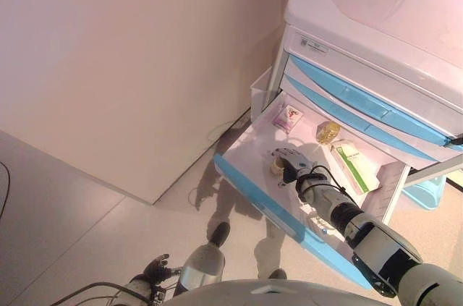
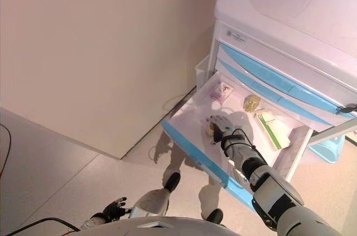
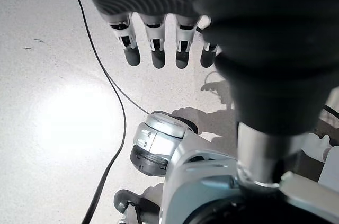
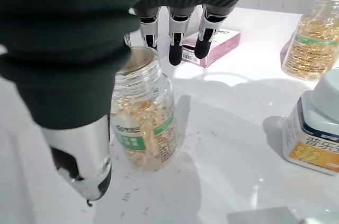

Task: Open the drawer and pick up the medicine

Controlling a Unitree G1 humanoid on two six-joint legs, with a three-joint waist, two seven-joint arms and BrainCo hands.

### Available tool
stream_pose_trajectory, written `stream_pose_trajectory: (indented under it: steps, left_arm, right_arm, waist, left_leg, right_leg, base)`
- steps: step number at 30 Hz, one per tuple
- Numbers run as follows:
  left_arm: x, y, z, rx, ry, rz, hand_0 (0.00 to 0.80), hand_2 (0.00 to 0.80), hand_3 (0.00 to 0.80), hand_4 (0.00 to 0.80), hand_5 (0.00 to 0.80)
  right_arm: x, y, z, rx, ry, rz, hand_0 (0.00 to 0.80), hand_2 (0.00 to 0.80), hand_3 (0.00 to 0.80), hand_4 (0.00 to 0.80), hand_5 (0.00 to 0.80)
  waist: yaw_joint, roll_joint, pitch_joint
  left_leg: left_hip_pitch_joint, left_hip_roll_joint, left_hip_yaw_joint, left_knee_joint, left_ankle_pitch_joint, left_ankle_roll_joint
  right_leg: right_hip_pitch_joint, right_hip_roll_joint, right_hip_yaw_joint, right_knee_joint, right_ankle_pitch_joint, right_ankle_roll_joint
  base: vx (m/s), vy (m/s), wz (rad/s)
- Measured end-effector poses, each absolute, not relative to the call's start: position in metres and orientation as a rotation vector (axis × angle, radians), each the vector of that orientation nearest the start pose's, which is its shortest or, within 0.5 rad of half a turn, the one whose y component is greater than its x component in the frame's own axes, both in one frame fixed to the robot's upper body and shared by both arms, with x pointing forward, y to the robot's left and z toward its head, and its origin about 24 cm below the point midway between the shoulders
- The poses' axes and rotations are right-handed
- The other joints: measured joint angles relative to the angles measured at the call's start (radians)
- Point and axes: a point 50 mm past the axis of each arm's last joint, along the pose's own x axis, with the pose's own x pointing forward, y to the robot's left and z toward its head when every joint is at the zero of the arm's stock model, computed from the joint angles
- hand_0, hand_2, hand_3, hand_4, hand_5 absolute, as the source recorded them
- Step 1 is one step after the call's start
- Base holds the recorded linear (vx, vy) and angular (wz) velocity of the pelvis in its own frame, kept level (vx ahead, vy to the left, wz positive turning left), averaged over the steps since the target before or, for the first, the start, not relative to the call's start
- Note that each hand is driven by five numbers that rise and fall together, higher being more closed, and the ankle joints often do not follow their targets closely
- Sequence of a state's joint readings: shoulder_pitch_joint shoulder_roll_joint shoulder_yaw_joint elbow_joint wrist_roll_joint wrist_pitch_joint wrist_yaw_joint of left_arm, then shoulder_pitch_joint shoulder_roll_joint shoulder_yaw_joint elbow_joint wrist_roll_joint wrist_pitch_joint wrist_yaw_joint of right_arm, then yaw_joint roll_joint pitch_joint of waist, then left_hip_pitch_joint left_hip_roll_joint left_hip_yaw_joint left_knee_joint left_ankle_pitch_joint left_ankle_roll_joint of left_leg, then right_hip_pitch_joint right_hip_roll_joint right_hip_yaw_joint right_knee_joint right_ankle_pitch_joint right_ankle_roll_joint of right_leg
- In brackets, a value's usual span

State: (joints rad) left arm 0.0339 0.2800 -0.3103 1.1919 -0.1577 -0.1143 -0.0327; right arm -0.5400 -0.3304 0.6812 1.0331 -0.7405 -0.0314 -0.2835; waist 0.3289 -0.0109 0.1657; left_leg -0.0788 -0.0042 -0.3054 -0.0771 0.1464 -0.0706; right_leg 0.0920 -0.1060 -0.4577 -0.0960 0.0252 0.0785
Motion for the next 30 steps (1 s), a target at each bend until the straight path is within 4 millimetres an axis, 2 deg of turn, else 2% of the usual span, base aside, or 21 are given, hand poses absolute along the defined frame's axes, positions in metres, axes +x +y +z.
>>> stream_pose_trajectory:
  steps: [10,30]
  left_arm:
    - [0.088,0.229,-0.159,0.264,1.144,-0.063,0.000,0.000,0.000,0.000,0.000]
    - [0.091,0.227,-0.158,0.257,1.122,-0.079,0.000,0.000,0.000,0.000,0.000]
  right_arm:
    - [0.313,-0.170,-0.034,-1.551,0.186,0.361,0.000,0.000,0.000,0.000,0.000]
    - [0.320,-0.178,-0.028,-1.586,0.220,0.334,0.000,0.000,0.000,0.000,0.000]
  waist:
    - [0.007,0.016,0.011]
    - [0.015,0.018,0.024]
  left_leg:
    - [-0.006,-0.004,-0.017,0.000,0.003,0.001]
    - [-0.023,-0.008,-0.022,0.001,0.011,0.012]
  right_leg:
    - [0.002,0.000,-0.019,0.000,-0.003,0.004]
    - [-0.013,-0.003,-0.023,0.001,-0.004,0.007]
  base:
    - [0.010,0.016,0.05]
    - [0.000,0.000,0.00]
